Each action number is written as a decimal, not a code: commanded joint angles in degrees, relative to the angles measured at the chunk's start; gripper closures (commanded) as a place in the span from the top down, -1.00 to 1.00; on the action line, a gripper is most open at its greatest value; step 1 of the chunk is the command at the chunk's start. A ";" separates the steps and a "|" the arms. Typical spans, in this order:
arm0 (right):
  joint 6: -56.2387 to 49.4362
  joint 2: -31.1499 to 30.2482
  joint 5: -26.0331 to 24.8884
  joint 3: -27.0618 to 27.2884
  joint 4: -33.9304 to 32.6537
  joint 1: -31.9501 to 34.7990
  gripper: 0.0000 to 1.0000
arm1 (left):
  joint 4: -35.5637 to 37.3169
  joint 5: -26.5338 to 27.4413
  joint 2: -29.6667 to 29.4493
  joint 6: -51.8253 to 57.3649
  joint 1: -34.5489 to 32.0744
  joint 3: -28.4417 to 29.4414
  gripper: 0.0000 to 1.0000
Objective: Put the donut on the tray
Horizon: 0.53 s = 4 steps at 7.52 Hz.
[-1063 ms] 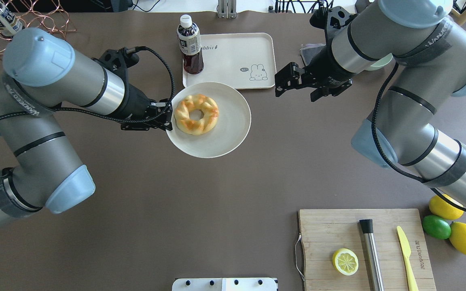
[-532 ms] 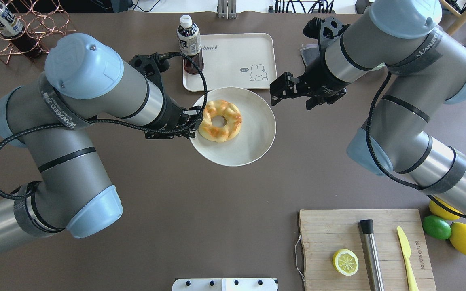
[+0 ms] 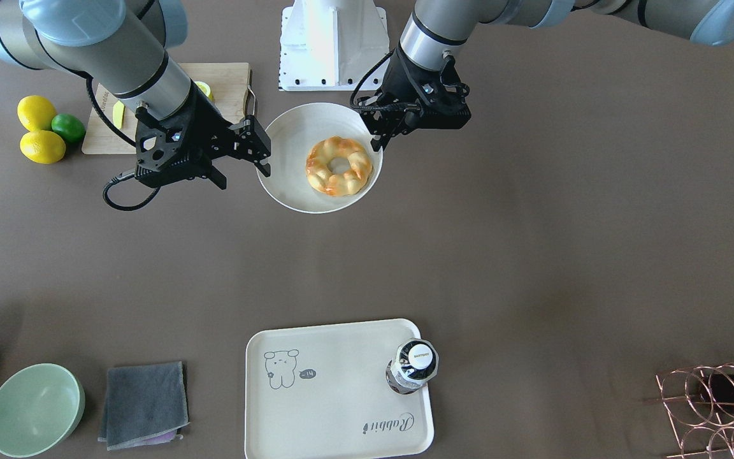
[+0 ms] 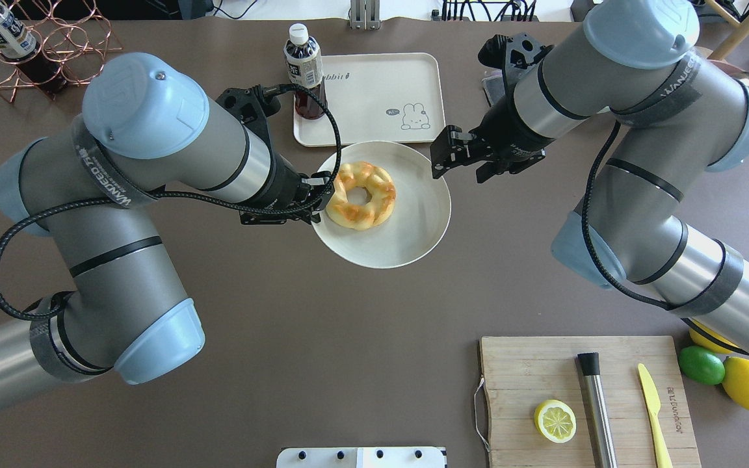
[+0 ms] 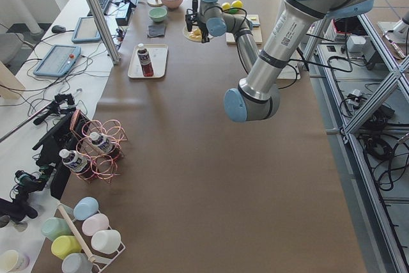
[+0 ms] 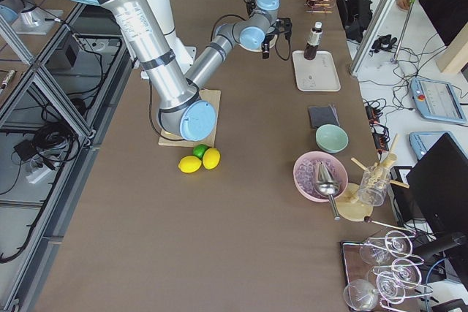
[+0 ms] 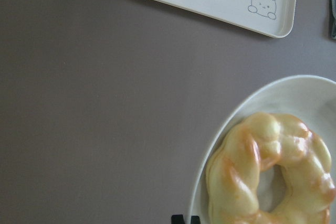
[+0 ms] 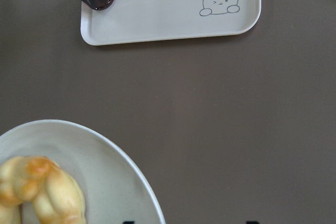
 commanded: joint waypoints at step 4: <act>-0.11 -0.26 -0.13 -0.46 2.10 -1.07 0.14 | -0.35 -0.32 -0.19 -0.21 0.01 -0.08 -1.00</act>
